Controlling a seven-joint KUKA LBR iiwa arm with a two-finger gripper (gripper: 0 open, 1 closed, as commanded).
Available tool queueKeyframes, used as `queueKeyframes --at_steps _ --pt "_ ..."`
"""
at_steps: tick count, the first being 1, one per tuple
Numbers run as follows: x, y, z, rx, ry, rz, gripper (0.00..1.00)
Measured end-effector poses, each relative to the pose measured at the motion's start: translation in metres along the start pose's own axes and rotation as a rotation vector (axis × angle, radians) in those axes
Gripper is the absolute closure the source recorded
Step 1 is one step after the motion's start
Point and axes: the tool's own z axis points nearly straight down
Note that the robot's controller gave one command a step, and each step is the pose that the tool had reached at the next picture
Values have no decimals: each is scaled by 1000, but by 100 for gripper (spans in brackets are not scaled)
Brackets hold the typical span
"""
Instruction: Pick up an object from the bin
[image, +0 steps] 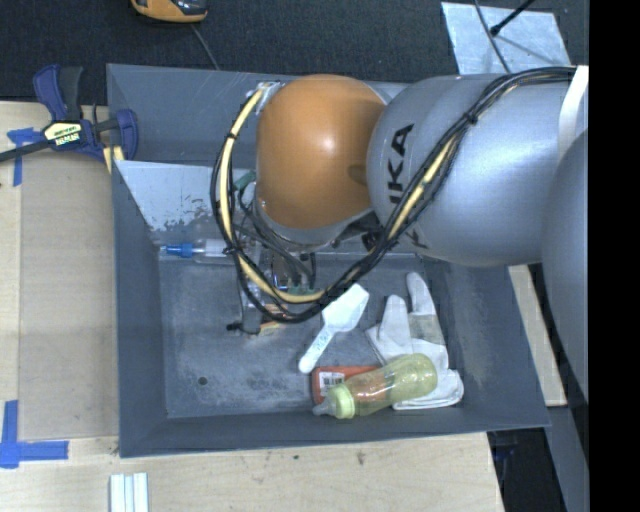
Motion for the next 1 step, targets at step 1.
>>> queueKeyframes --at_steps 1 --pt "-2 -1 -5 -2 -8 3 0"
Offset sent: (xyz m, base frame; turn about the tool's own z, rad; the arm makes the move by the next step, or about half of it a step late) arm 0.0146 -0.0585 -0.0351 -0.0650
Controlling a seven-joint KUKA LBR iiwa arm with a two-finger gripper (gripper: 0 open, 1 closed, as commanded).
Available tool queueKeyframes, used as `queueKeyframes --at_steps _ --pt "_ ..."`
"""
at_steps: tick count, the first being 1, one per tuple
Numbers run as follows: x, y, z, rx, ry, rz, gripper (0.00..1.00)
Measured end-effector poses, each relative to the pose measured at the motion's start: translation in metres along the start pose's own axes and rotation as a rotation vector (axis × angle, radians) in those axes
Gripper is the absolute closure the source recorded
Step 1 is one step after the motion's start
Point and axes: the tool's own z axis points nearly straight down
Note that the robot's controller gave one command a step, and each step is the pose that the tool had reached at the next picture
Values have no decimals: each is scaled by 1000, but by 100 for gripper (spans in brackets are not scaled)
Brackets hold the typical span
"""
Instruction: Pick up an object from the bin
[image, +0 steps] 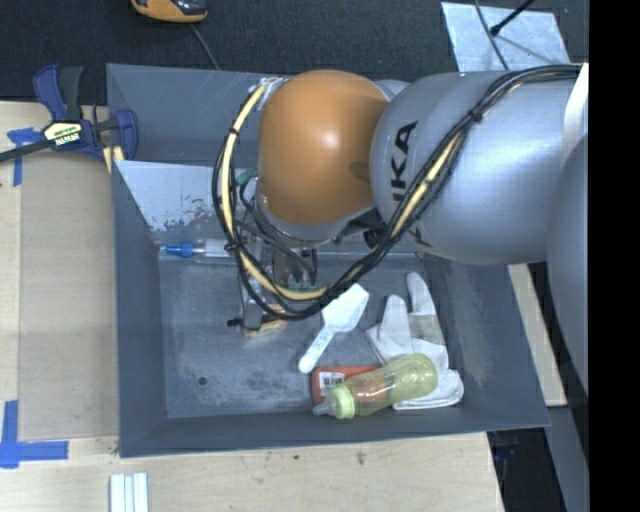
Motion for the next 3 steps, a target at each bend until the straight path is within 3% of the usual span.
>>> queueKeyframes --at_steps 1,2,3 --pt "-8 -34 24 -1 -2 -48 0" --pt "-14 -61 46 2 1 -13 0" --pt "-45 -83 89 0 -4 -150 0"
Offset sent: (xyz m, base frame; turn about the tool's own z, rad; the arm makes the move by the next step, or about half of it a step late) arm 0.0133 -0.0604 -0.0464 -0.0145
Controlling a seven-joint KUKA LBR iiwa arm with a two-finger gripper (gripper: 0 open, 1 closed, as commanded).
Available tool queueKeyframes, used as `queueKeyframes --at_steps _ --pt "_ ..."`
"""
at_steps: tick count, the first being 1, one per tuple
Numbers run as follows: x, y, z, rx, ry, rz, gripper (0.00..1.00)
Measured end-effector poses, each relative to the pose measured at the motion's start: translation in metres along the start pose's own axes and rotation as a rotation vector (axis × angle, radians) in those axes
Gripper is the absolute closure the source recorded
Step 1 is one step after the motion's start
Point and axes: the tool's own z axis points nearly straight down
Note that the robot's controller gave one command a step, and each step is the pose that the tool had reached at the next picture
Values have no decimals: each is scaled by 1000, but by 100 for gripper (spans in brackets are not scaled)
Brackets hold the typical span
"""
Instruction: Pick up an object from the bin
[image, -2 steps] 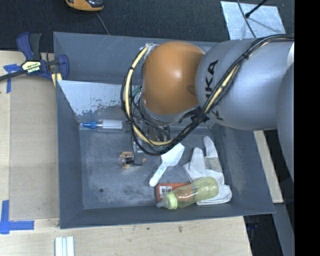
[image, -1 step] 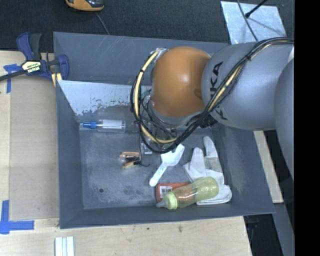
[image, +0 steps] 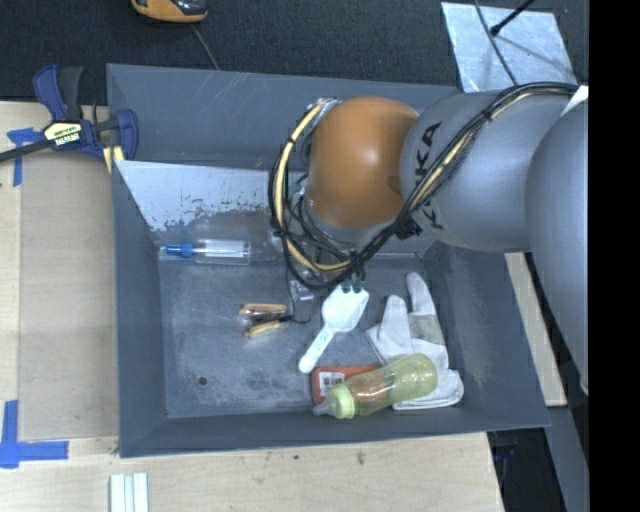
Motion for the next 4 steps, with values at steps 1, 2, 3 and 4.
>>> queueKeyframes --at_steps 1,2,3,4 --pt "0 -11 24 1 8 136 0" --pt "3 -16 30 1 6 312 0" --pt "4 -21 37 0 7 160 0" --pt "5 -22 39 -1 6 171 0"
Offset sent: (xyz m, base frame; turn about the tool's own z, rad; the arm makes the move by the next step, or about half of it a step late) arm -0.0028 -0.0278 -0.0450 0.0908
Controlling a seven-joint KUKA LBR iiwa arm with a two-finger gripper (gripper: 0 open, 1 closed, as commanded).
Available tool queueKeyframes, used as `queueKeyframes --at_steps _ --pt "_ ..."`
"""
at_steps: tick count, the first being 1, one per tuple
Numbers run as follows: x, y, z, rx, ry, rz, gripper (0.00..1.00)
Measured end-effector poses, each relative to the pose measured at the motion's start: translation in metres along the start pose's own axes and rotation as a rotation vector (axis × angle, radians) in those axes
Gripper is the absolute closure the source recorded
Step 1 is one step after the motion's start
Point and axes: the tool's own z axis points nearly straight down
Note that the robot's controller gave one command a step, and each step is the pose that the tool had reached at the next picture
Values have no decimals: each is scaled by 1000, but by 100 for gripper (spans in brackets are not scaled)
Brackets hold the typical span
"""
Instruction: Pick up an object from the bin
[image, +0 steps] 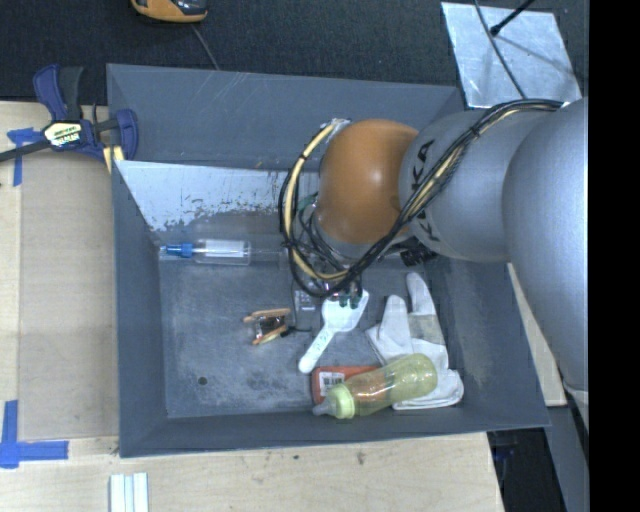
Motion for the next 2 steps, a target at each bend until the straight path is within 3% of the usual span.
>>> queueKeyframes --at_steps 1,2 --pt "17 18 14 4 -26 -442 100" --pt "19 19 15 4 -27 -445 100"
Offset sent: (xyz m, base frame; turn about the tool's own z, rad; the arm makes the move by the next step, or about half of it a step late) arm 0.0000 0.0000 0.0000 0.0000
